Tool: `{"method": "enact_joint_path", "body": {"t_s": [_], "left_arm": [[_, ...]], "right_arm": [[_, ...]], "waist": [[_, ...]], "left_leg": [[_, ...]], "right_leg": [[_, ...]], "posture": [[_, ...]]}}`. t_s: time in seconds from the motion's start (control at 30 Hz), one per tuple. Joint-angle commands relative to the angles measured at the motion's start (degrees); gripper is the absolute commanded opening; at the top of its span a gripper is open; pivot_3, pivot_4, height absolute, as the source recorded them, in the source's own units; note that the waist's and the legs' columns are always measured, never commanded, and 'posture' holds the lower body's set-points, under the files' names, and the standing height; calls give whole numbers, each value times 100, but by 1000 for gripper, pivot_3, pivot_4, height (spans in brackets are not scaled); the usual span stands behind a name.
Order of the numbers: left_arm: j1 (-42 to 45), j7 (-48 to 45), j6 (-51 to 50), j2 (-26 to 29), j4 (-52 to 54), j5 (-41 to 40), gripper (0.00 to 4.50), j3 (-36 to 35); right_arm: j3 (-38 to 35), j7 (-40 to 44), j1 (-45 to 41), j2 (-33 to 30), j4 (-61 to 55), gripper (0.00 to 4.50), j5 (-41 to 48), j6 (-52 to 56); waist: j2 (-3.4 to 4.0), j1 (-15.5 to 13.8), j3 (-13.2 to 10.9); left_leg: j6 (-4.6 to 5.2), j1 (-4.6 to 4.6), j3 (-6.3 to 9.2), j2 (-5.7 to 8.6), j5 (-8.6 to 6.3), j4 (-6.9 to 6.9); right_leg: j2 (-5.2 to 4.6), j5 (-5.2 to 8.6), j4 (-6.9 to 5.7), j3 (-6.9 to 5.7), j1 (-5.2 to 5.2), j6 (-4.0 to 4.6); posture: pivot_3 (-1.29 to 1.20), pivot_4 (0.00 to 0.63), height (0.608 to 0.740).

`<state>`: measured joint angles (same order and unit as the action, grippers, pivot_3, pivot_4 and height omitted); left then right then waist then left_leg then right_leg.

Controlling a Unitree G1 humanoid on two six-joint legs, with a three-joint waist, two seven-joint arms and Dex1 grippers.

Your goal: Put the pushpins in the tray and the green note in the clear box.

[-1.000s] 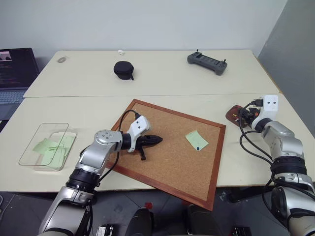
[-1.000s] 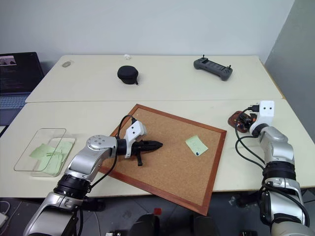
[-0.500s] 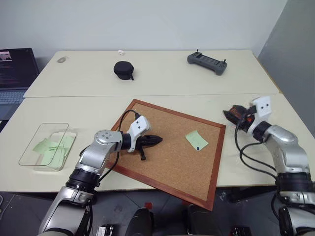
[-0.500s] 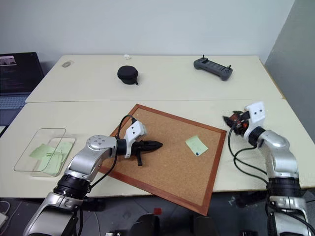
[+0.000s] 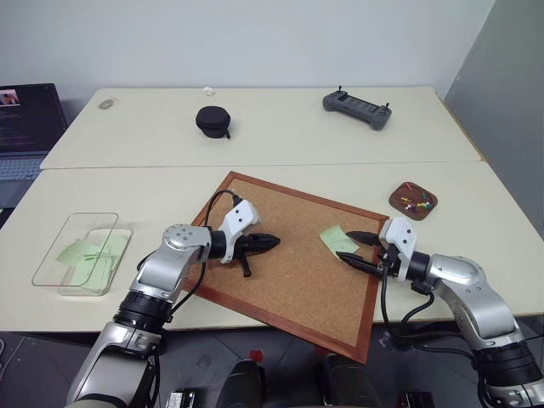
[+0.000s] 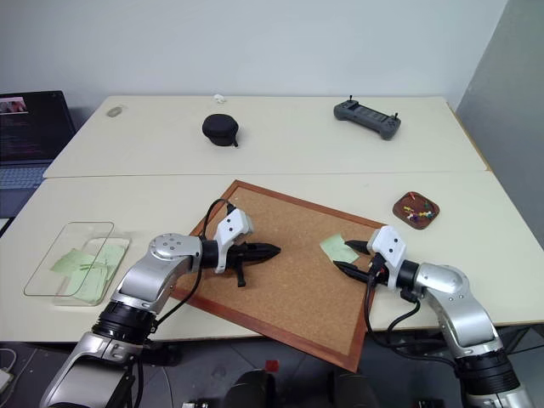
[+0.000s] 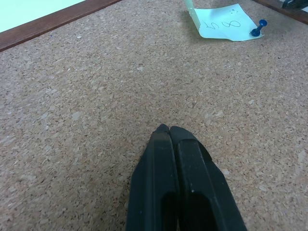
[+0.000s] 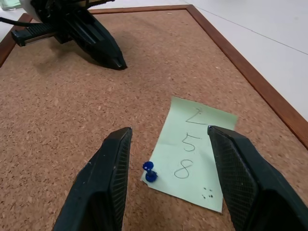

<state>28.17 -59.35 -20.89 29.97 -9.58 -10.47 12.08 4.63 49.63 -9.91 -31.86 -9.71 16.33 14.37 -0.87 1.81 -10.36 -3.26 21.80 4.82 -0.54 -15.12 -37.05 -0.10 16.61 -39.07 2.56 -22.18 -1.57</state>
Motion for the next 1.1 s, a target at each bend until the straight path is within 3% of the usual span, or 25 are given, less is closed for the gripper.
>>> {"method": "enact_joint_path", "body": {"t_s": [0.03, 0.47, 0.6, 0.9, 1.1], "left_arm": [[1, 16, -35, 9, 21, 100, 0, 75], [-44, 42, -22, -7, 56, 91, 0, 66], [-49, 50, -25, -6, 62, 84, 0, 56], [-18, 29, -13, -8, 46, 96, 0, 77], [8, 7, -24, -12, 32, 94, 0, 91]], "right_arm": [[85, 7, -38, 14, -62, 2653, -140, -219], [395, -22, -125, 128, 489, 2653, -577, -652], [335, -9, -178, 177, 514, 2060, -457, -574], [276, -27, -151, 211, 564, 71, -438, -578], [263, 18, -147, 162, 451, 7, -440, -620]], "waist": [[0, 0, 0], [0, 0, 0], [0, 0, 0], [0, 0, 0], [0, 0, 0]], "left_leg": [[0, 0, 0, 0, 0, 0], [0, -1, 0, 1, 0, 0], [0, -1, 0, 1, 0, 0], [0, -1, 1, 1, 0, 0], [0, -1, 0, 1, 0, 0]], "right_leg": [[0, 0, 0, 0, 0, 0], [1, 0, 0, 0, 0, 0], [1, 0, -1, 0, 0, 0], [1, 0, -1, -1, 0, 0], [1, 0, -1, 0, 0, 0]], "posture": [[0, 150, 740], [0, 150, 740], [0, 150, 740], [0, 150, 740], [0, 150, 740]]}}
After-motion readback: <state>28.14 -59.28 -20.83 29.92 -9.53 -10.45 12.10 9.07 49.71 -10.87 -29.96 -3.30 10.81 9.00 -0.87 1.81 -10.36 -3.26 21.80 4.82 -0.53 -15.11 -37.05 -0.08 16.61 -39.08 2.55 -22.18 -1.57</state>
